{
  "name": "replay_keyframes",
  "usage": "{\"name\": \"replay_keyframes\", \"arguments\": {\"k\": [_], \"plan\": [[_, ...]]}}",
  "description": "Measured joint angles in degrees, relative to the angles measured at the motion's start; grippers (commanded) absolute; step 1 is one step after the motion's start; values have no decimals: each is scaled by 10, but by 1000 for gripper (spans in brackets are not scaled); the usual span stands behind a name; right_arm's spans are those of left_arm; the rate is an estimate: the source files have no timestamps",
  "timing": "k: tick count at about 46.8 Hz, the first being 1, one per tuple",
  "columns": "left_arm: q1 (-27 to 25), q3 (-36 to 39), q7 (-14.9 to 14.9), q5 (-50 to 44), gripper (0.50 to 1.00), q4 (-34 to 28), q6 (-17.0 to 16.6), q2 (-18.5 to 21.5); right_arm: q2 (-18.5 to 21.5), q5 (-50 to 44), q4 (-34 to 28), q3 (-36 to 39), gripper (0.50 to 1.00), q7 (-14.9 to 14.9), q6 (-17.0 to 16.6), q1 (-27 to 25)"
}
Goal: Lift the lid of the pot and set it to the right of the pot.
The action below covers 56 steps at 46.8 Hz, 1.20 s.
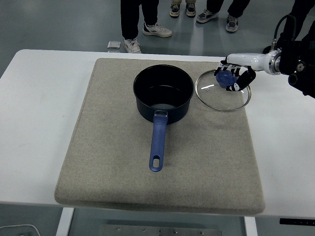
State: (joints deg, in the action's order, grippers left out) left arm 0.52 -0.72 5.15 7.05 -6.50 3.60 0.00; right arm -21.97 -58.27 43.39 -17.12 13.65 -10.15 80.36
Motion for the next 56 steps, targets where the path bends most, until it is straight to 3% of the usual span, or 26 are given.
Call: {"name": "replay_keyframes", "arguments": {"k": [7, 23, 34, 44, 56], "plan": [[0, 0, 0, 0, 1000, 0, 0, 0, 2, 1, -1, 1, 860, 0, 14, -13], [0, 0, 0, 0, 1000, 0, 0, 0, -2, 41, -2, 27, 891, 1, 5, -15], [0, 0, 0, 0, 1000, 0, 0, 0, -2, 221, -2, 71, 891, 1, -46, -17], [0, 0, 0, 0, 1000, 0, 0, 0, -1, 380, -2, 116, 891, -1, -49, -41], [0, 0, 0, 0, 1000, 0, 0, 0, 9, 464, -15, 186, 891, -3, -50, -90]]}}
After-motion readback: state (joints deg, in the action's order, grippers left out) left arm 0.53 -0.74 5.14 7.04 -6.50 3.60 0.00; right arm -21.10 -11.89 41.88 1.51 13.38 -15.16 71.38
